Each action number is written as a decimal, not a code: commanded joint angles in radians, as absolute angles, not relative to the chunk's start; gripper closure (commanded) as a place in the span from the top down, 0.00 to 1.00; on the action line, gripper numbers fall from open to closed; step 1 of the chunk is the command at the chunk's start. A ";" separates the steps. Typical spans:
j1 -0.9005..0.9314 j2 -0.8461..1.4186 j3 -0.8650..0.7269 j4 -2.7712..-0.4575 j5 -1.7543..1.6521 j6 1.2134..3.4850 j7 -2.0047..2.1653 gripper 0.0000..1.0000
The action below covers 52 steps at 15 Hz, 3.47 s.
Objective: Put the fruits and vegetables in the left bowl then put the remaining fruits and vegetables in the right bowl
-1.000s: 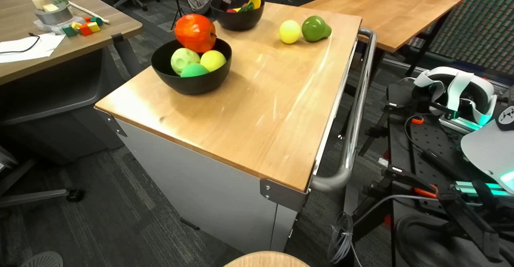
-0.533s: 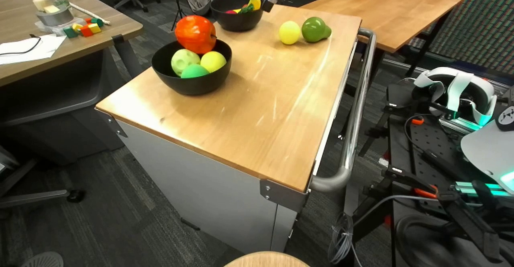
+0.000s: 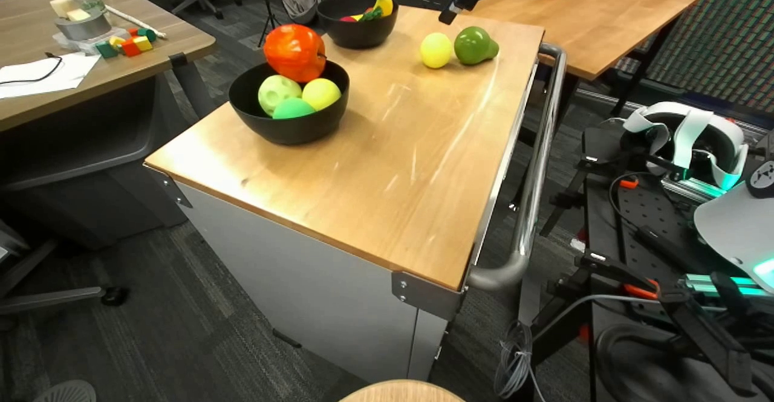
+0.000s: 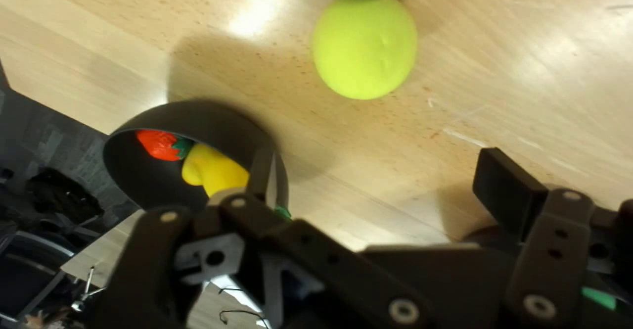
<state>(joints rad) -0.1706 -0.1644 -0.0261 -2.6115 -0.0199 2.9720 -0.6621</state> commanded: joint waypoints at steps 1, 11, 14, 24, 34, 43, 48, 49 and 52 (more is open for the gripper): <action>-0.171 -0.147 -0.033 -2.611 -0.029 2.993 -0.655 1.00; -0.115 0.032 -0.071 -2.458 0.128 2.825 -0.715 1.00; -0.121 0.051 -0.077 -2.443 0.097 2.833 -0.698 1.00; -0.131 0.112 -0.138 -2.412 -0.276 2.831 -0.463 0.71; -0.142 -0.053 -0.007 -2.482 0.019 2.927 -0.704 0.27; -0.144 0.168 -0.066 -1.970 0.120 2.834 -0.614 0.27; -0.156 0.428 -0.102 -1.704 -0.050 2.596 -0.437 0.27; -0.157 0.472 -0.097 -1.654 -0.057 2.559 -0.422 0.27; -0.157 0.588 -0.081 -1.504 -0.070 2.469 -0.401 0.27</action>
<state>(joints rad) -0.1544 0.4679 -0.0958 -1.6973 -0.0344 2.5715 -0.4458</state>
